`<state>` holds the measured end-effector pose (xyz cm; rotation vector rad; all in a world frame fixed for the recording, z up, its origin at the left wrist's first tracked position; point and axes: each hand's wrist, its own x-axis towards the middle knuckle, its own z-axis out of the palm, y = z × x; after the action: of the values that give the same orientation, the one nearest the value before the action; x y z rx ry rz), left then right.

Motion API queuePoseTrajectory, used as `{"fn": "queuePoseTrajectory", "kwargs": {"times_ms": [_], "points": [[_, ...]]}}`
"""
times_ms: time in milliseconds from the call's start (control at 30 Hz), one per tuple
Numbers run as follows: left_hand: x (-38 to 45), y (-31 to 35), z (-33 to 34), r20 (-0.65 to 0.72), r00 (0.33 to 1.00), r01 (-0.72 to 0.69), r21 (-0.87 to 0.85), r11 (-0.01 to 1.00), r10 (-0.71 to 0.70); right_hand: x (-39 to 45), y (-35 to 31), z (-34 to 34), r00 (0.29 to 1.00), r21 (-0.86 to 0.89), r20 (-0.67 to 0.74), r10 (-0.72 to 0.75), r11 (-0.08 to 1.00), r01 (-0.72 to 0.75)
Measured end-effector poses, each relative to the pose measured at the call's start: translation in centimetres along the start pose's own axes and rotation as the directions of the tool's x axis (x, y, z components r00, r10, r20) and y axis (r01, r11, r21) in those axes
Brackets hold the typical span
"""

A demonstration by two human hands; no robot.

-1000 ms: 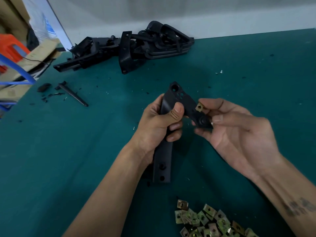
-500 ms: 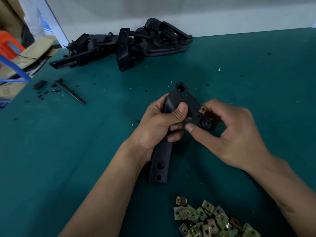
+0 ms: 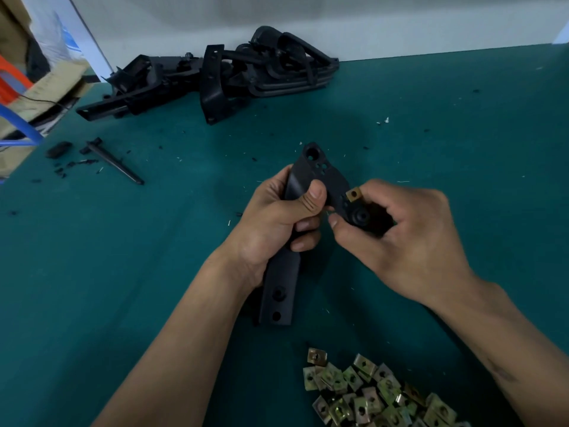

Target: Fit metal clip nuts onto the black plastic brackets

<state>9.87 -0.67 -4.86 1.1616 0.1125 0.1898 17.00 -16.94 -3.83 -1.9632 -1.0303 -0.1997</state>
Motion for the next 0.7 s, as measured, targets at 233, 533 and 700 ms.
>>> {"fn": "queuePoseTrajectory", "kwargs": {"times_ms": [233,533,700], "points": [[-0.1,0.0,-0.3,0.013,1.0,0.003,0.05,0.999,-0.004,-0.2,-0.3,0.1,0.997,0.127,0.075,-0.018,0.992,0.008],[0.1,0.2,0.7,-0.037,0.999,0.009,0.147,0.989,-0.004,0.0,-0.4,-1.1,0.905,0.088,0.404,0.133,0.979,-0.183],[0.2,-0.1,0.7,-0.025,0.999,0.049,0.066,0.997,-0.047,-2.8,-0.3,-5.0,0.729,0.12,0.659,0.185,0.931,-0.345]]}}
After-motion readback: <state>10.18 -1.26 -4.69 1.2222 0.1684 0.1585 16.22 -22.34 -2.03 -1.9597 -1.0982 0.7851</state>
